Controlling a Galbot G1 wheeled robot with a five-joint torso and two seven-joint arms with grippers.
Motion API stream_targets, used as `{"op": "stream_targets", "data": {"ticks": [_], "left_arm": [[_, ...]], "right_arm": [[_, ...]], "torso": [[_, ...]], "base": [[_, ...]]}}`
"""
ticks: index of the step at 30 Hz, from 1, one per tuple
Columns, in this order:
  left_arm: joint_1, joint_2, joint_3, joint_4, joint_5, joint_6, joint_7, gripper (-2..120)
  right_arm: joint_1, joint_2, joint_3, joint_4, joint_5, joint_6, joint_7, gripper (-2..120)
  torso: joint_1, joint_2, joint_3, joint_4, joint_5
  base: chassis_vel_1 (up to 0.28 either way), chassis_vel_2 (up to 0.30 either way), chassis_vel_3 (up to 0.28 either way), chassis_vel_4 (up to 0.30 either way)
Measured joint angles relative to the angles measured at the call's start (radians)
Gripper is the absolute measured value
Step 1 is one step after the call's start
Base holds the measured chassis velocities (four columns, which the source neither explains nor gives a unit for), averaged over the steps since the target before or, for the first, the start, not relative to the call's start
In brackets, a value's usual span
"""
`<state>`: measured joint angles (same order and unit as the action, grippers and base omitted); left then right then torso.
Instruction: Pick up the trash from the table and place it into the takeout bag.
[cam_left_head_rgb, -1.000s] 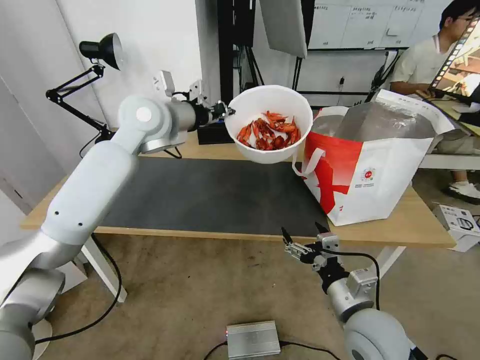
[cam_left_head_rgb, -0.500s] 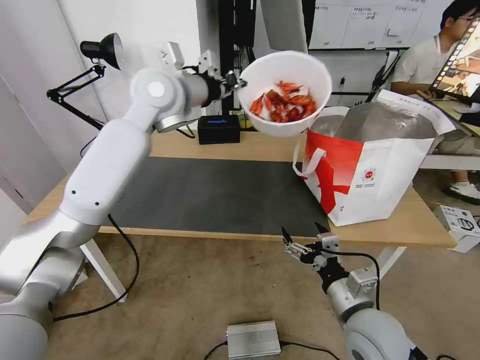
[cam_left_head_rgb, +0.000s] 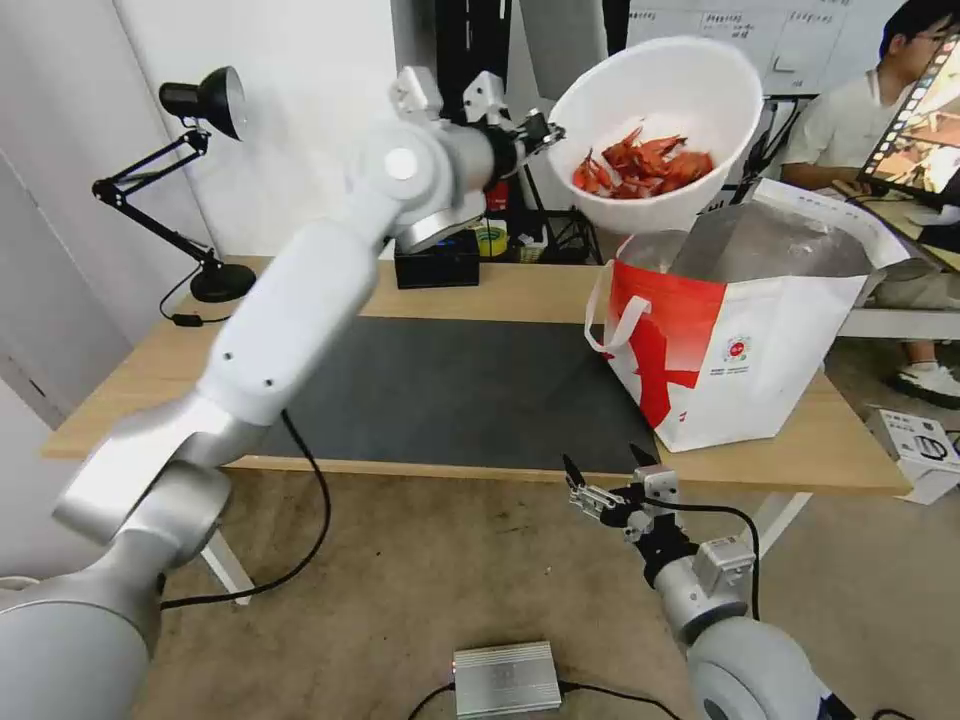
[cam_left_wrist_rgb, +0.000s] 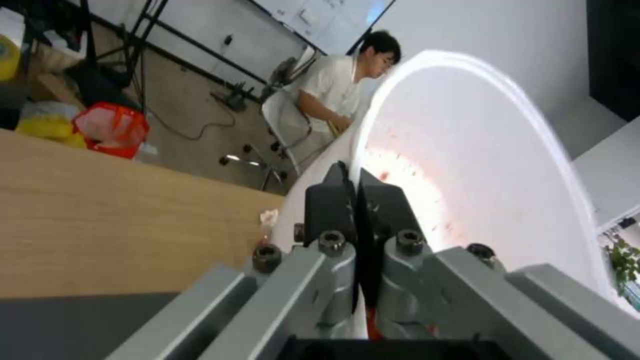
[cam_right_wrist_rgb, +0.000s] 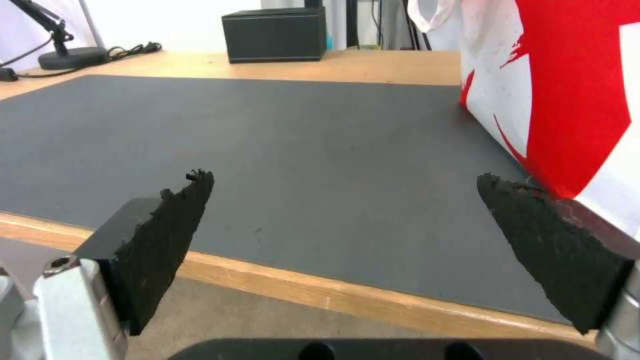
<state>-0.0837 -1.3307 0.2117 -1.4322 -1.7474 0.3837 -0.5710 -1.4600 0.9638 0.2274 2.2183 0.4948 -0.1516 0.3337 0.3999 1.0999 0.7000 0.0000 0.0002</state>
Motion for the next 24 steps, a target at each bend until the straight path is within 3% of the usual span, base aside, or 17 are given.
{"op": "stream_targets", "data": {"ticks": [24], "left_arm": [[-0.005,-0.126,0.091,0.104,0.071,-0.028,0.003,0]], "right_arm": [[0.000,0.000,0.000,0.000,0.000,0.000,0.000,100]], "torso": [[0.000,0.000,0.000,-0.0001,0.0000]], "base": [[0.000,0.000,0.000,0.000]]}}
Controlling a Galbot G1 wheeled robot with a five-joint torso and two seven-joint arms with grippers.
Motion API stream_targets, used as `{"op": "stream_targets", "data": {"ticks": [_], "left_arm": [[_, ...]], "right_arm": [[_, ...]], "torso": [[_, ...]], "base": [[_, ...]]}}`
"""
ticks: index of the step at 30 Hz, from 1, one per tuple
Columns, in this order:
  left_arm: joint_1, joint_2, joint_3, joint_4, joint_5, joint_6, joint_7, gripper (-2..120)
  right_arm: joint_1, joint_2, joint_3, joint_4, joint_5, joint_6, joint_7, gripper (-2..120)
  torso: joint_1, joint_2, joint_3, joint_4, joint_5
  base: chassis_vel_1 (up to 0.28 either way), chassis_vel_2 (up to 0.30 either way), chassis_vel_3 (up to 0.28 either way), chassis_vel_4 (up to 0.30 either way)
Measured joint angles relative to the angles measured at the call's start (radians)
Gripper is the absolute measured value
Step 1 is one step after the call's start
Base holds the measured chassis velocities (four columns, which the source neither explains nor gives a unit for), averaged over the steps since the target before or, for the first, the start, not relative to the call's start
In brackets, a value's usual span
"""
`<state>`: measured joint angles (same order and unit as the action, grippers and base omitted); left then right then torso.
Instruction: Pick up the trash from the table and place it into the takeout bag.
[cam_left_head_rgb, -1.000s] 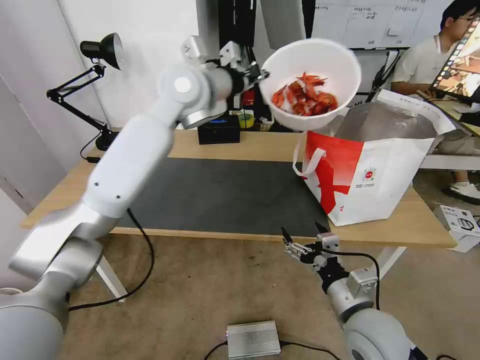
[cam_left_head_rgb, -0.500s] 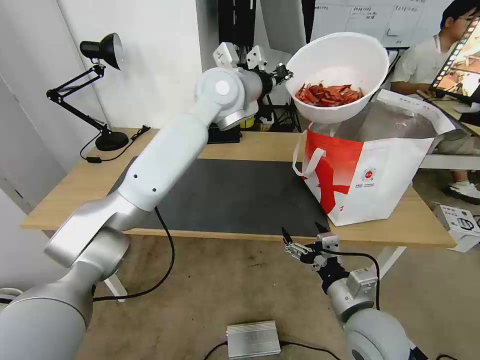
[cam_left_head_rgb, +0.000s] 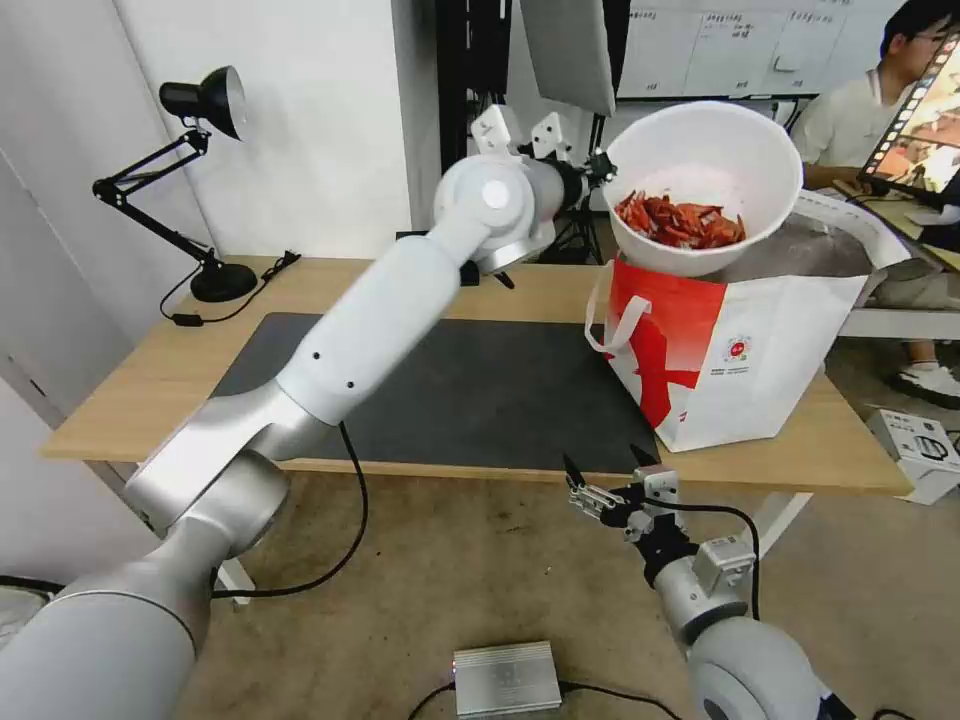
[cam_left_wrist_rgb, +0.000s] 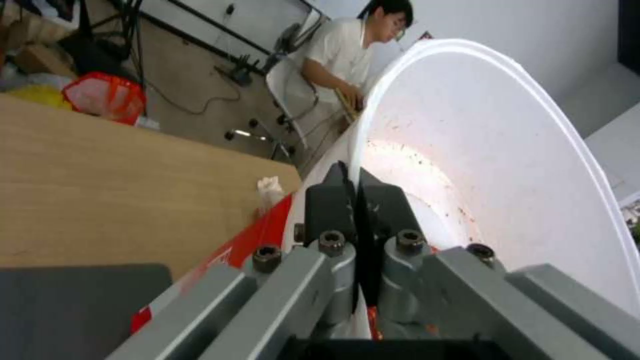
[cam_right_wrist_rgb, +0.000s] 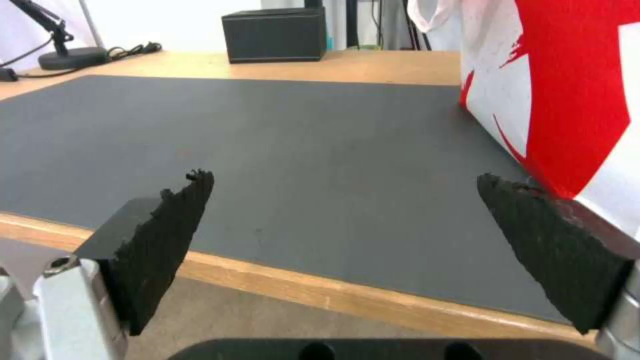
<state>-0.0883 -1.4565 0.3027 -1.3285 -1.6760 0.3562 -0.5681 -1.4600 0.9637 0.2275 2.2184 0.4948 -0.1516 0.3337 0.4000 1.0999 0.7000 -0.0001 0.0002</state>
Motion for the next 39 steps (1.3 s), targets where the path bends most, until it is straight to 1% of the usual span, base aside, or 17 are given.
{"op": "stream_targets", "data": {"ticks": [7,14,16,17,18,20,21,23,24,27,28,31,32,35,36,37,39], "left_arm": [[0.011,-0.001,0.016,0.009,0.016,0.001,0.016,0],[0.016,0.018,0.018,-0.004,0.043,0.034,0.036,1],[0.016,0.023,0.018,-0.008,0.046,0.038,0.038,14],[0.016,0.023,0.018,-0.008,0.046,0.038,0.038,14],[0.013,0.029,0.018,-0.012,0.048,0.040,0.042,22],[0.007,0.037,0.018,-0.022,0.049,0.042,0.045,33],[0.007,0.037,0.018,-0.022,0.049,0.042,0.045,33],[0.000,0.043,0.018,-0.031,0.048,0.045,0.045,41],[0.000,0.043,0.018,-0.031,0.048,0.045,0.045,41],[-0.012,0.049,0.020,-0.034,0.047,0.046,0.045,59],[-0.012,0.049,0.020,-0.034,0.047,0.046,0.045,59],[-0.014,0.066,0.027,-0.043,0.067,0.046,0.061,74],[-0.014,0.066,0.027,-0.043,0.067,0.046,0.061,74],[-0.012,0.084,0.032,-0.054,0.092,0.046,0.070,86],[-0.012,0.084,0.032,-0.054,0.092,0.046,0.070,86],[-0.010,0.093,0.034,-0.060,0.102,0.045,0.074,91],[-0.005,0.120,0.035,-0.078,0.147,0.041,0.105,99]], "right_arm": [[0.000,0.000,0.000,0.000,0.000,0.000,0.000,100],[0.000,0.000,0.000,0.000,0.000,0.000,0.000,100],[0.000,0.000,0.000,0.000,0.000,0.000,0.000,100],[0.000,0.000,0.000,0.000,0.000,0.000,0.000,100],[0.000,0.000,0.000,0.000,0.000,0.000,0.000,100],[0.000,0.000,0.000,0.000,0.000,0.000,0.000,100],[0.000,0.000,0.000,0.000,0.000,0.000,0.000,100],[0.000,0.000,0.000,0.000,0.000,0.000,0.000,100],[0.000,0.000,0.000,0.000,0.000,0.000,0.000,100],[0.000,0.000,0.000,0.000,0.000,0.000,0.000,100],[0.000,0.000,0.000,0.000,0.000,0.000,0.000,100],[0.000,0.000,0.000,0.000,0.000,0.000,0.000,100],[0.000,0.000,0.000,0.000,0.000,0.000,0.000,100],[0.000,0.000,0.000,0.000,0.000,0.000,0.000,100],[0.000,0.000,0.000,0.000,0.000,0.000,0.000,100],[0.000,0.000,0.000,0.000,0.000,0.000,0.000,100],[0.000,0.000,0.000,0.000,0.000,0.000,0.000,100]], "torso": [[0.000,0.000,0.000,0.0000,-0.0002],[0.000,0.000,0.000,0.0003,-0.0002],[0.000,0.000,0.000,0.0002,-0.0003],[0.000,0.000,0.000,0.0002,-0.0003],[0.000,0.000,0.000,0.0002,-0.0003],[0.000,0.000,0.000,0.0001,-0.0002],[0.000,0.000,0.000,0.0001,-0.0002],[0.000,0.000,0.000,0.0002,-0.0003],[0.000,0.000,0.000,0.0002,-0.0003],[0.000,0.000,0.000,0.0000,-0.0002],[0.000,0.000,0.000,0.0000,-0.0002],[0.000,0.000,0.000,0.0001,-0.0003],[0.000,0.000,0.000,0.0001,-0.0003],[0.000,0.000,0.000,0.0001,-0.0003],[0.000,0.000,0.000,0.0001,-0.0003],[0.000,0.000,0.000,0.0000,-0.0003],[0.000,0.000,0.000,0.0000,-0.0003]], "base": [[0.000,0.000,0.000,0.000],[0.000,0.000,0.000,0.000],[0.000,0.000,0.000,0.000],[0.000,0.000,0.000,0.000],[0.000,0.000,0.000,0.000],[0.000,0.000,0.000,0.000],[0.000,0.000,0.000,0.000],[0.000,0.000,0.000,0.000],[0.000,0.000,0.000,0.000],[0.000,0.000,0.000,0.000],[0.000,0.000,0.000,0.000],[0.000,0.000,0.000,0.000],[0.000,0.000,0.000,0.000],[0.000,0.000,0.000,0.000],[0.000,0.000,0.000,0.000],[0.000,0.000,0.000,0.000],[0.000,0.000,0.000,0.000]]}}
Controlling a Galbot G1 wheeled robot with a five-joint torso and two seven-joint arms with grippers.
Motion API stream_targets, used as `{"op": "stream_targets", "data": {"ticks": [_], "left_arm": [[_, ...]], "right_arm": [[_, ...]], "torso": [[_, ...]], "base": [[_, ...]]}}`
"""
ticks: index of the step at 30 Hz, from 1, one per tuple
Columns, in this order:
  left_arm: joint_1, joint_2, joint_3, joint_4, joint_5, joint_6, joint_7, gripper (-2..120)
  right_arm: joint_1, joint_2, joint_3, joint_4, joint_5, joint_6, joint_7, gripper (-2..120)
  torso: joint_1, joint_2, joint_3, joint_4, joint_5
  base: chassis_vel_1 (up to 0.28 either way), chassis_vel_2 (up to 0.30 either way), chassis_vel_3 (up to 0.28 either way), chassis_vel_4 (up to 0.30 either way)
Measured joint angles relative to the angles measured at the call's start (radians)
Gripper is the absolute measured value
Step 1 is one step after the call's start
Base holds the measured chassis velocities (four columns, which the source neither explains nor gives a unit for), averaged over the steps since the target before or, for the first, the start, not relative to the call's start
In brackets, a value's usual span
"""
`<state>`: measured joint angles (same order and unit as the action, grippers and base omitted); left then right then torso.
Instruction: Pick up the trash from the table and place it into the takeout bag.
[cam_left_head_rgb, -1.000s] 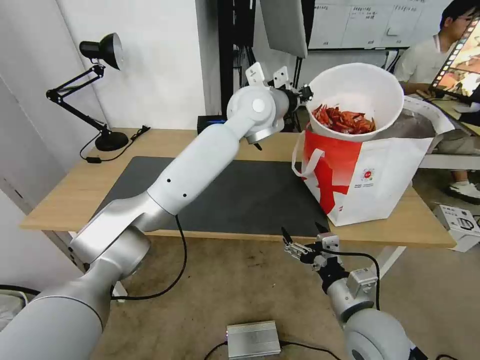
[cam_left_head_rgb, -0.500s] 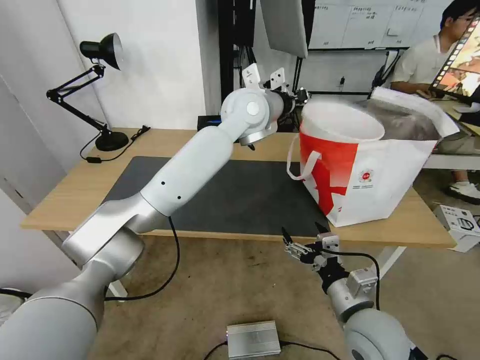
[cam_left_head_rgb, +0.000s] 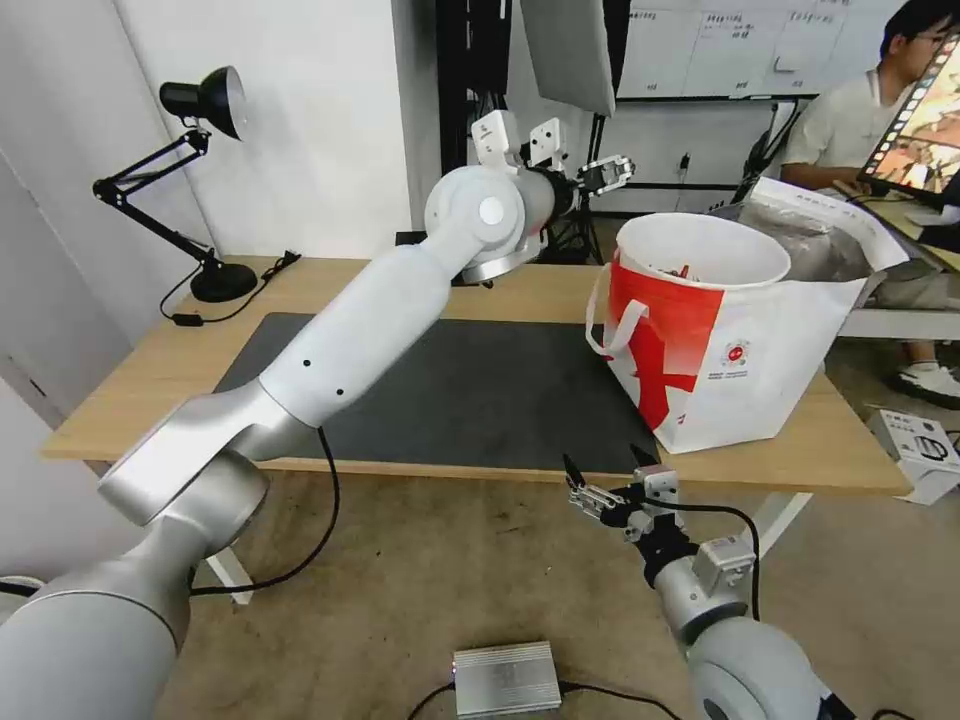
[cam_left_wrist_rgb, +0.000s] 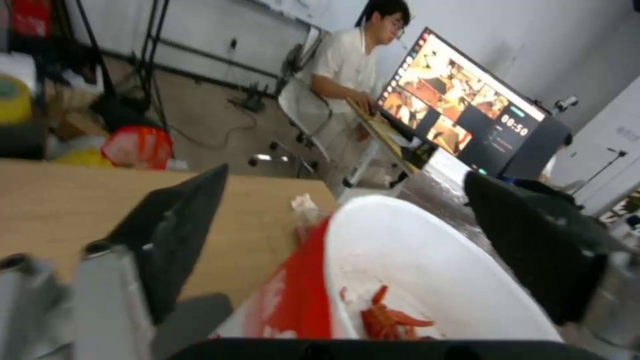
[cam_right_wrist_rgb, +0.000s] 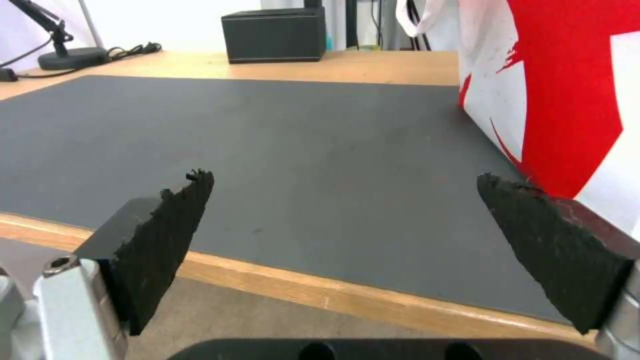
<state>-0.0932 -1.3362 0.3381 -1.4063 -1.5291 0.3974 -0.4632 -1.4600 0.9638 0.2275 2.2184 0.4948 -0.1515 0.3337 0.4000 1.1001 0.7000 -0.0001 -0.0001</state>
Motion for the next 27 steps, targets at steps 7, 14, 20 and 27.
{"op": "stream_targets", "data": {"ticks": [7,14,20,27], "left_arm": [[0.042,0.117,0.007,-0.080,0.154,-0.067,0.084,100],[0.136,0.304,-0.012,-0.182,0.324,-0.149,0.212,100],[0.255,0.446,-0.084,-0.237,0.519,-0.207,0.324,100],[0.535,0.602,-0.320,-0.372,0.660,-0.264,0.418,100]], "right_arm": [[0.000,0.000,0.000,0.000,0.000,0.000,0.000,100],[0.000,0.000,0.000,0.000,0.000,0.000,0.000,100],[0.000,0.000,0.000,0.000,0.000,0.000,0.000,100],[0.000,0.000,0.000,0.000,0.000,0.000,0.000,100]], "torso": [[0.000,0.000,0.000,0.0000,-0.0001],[0.000,0.000,0.000,0.0002,-0.0003],[0.000,0.000,0.000,0.0005,-0.0005],[0.000,0.000,0.000,0.0000,0.0000]], "base": [[0.000,0.000,0.000,0.000],[0.000,0.000,0.000,0.000],[0.000,0.000,0.000,0.000],[0.000,0.000,0.000,0.000]]}}
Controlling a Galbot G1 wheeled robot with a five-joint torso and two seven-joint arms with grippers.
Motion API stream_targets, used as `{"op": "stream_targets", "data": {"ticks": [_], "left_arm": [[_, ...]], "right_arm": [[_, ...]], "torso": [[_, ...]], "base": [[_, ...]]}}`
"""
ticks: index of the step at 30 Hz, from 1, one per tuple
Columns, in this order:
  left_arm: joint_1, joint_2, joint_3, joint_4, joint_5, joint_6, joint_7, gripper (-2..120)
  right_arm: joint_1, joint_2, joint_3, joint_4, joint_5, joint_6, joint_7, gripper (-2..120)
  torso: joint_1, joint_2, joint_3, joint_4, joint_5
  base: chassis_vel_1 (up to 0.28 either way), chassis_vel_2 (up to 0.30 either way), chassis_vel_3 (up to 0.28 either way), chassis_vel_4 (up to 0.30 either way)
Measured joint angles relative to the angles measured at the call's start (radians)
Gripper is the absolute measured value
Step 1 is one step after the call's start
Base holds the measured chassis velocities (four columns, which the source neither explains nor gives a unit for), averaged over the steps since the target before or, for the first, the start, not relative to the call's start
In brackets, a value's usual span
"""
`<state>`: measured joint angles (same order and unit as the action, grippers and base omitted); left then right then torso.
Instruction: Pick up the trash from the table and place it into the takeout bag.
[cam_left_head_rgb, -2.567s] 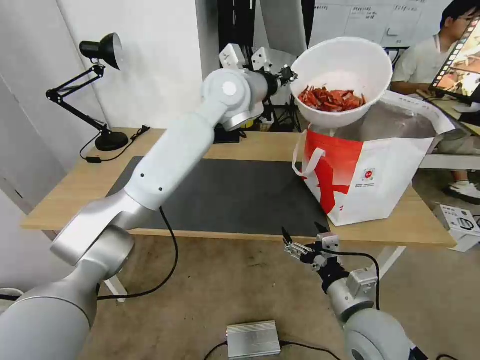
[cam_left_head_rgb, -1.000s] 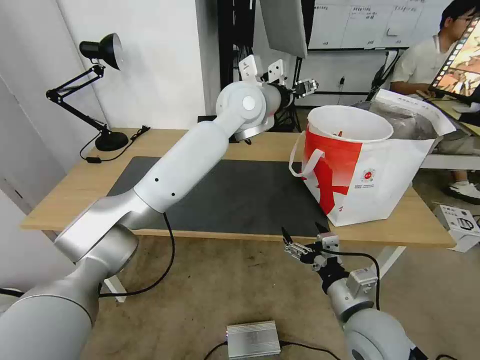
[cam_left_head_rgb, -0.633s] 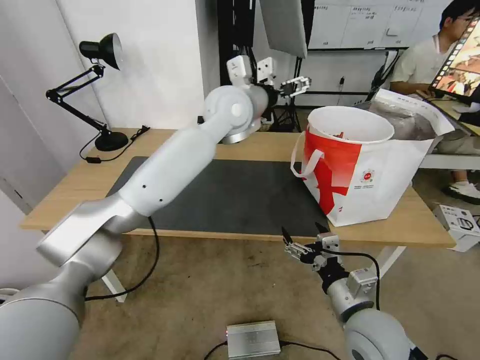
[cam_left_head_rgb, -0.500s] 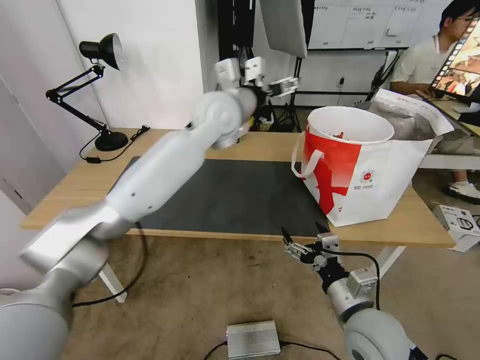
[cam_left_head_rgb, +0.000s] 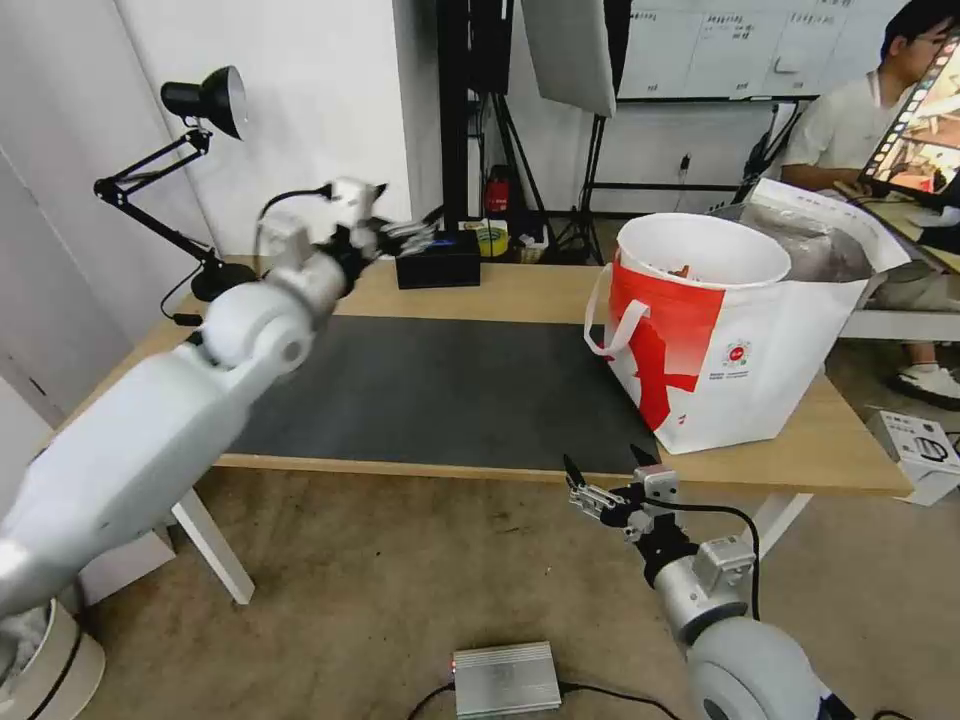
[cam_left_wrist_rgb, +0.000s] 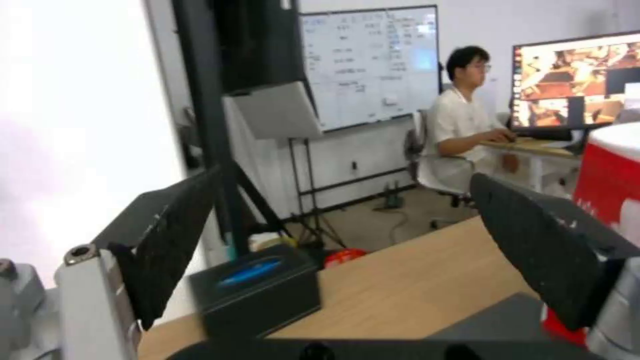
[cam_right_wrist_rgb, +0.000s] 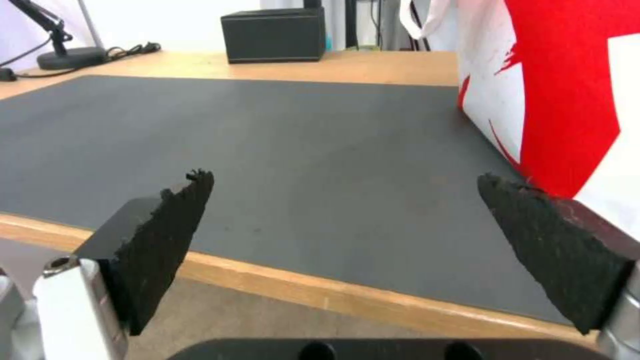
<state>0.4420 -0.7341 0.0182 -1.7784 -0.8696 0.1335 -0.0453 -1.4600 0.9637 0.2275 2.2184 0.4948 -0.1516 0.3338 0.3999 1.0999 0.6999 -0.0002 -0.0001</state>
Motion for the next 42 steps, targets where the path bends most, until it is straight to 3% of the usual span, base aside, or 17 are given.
{"op": "stream_targets", "data": {"ticks": [1,4,5,11,13,16,21,36,42], "left_arm": [[0.000,0.000,0.000,0.000,0.000,0.000,0.000,100],[0.172,0.052,-0.127,-0.061,0.037,-0.040,0.006,100],[0.172,0.052,-0.127,-0.061,0.037,-0.040,0.006,100],[0.410,0.101,-0.304,-0.111,0.068,-0.088,0.006,100],[0.457,0.104,-0.344,-0.120,0.068,-0.095,0.005,100],[0.605,0.103,-0.472,-0.158,0.067,-0.110,0.005,100],[0.755,0.073,-0.586,-0.177,0.076,-0.130,0.007,100],[0.865,0.004,-0.627,-0.162,0.105,-0.166,-0.015,100],[0.973,-0.042,-0.679,-0.160,0.164,-0.154,-0.019,100]], "right_arm": [[0.000,0.000,0.000,0.000,0.000,0.000,0.000,100],[0.000,0.000,0.000,0.000,0.000,0.000,0.000,100],[0.000,0.000,0.000,0.000,0.000,0.000,0.000,100],[0.000,0.000,0.000,0.000,0.000,0.000,0.000,100],[0.000,0.000,0.000,0.000,0.000,0.000,0.000,100],[0.000,0.000,0.000,0.000,0.000,0.000,0.000,100],[0.000,0.000,0.000,0.000,0.000,0.000,0.000,100],[0.000,0.000,0.000,0.000,0.000,0.000,0.000,100],[0.000,0.000,0.000,0.000,0.000,0.000,0.000,100]], "torso": [[0.000,0.000,0.000,0.0000,0.0000],[0.000,0.000,0.000,0.0006,-0.0003],[0.000,0.000,0.000,0.0006,-0.0003],[0.000,0.000,0.000,0.0003,0.0002],[0.000,0.000,0.000,0.0001,-0.0005],[0.000,0.000,0.000,0.0002,0.0001],[0.000,0.000,0.000,0.0004,0.0001],[0.000,0.000,0.000,0.0000,0.0001],[0.000,0.000,0.000,0.0002,0.0001]], "base": [[0.000,0.000,0.000,0.000],[0.000,0.000,0.000,0.000],[0.000,0.000,0.000,0.000],[0.000,0.000,0.000,0.000],[0.000,0.000,0.000,0.000],[0.000,0.000,0.000,0.000],[0.000,0.000,0.000,0.000],[0.000,0.000,0.000,0.000],[0.000,0.000,0.000,0.000]]}}
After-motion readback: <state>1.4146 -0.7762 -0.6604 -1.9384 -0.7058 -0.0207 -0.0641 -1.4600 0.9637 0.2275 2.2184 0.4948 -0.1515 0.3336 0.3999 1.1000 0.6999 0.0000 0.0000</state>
